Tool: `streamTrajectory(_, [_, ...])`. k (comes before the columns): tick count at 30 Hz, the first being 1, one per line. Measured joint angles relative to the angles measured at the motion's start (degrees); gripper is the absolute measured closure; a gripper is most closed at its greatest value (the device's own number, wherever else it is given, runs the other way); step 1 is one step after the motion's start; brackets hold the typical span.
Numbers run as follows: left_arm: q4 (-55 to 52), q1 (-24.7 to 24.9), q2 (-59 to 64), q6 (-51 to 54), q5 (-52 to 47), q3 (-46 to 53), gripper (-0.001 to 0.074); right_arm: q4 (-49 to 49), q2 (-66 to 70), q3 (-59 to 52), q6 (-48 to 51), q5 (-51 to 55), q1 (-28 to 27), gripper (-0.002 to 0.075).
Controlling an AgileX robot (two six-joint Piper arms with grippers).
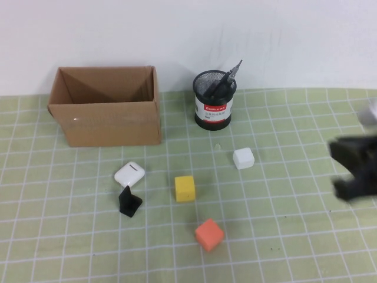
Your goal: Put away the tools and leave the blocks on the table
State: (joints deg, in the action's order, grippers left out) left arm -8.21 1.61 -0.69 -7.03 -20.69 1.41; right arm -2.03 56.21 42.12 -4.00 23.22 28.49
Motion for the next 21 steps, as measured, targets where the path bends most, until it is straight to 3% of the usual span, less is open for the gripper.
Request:
streamTrajectory(4, [0.0, 0.0, 0.0, 0.0, 0.0, 0.0, 0.0738, -0.7, -12.3, -13.7, 2.8, -9.8, -3.0, 0.0734])
streamTrajectory(9, [-0.1, 0.0, 0.0, 0.0, 0.0, 0.0, 0.0738, -1.0, -29.0, -28.8, 4.0, -15.2, -10.9, 0.0734])
streamTrajectory(15, [-0.1, 0.0, 0.0, 0.0, 0.0, 0.0, 0.0738, -1.2, -46.7, -41.1, 4.0, -15.8, -20.1, 0.0734])
streamTrajectory(21, [-0.1, 0.0, 0.0, 0.0, 0.0, 0.0, 0.0738, -1.2, -56.3, -43.5, 4.0, -9.4, -27.3, 0.0734])
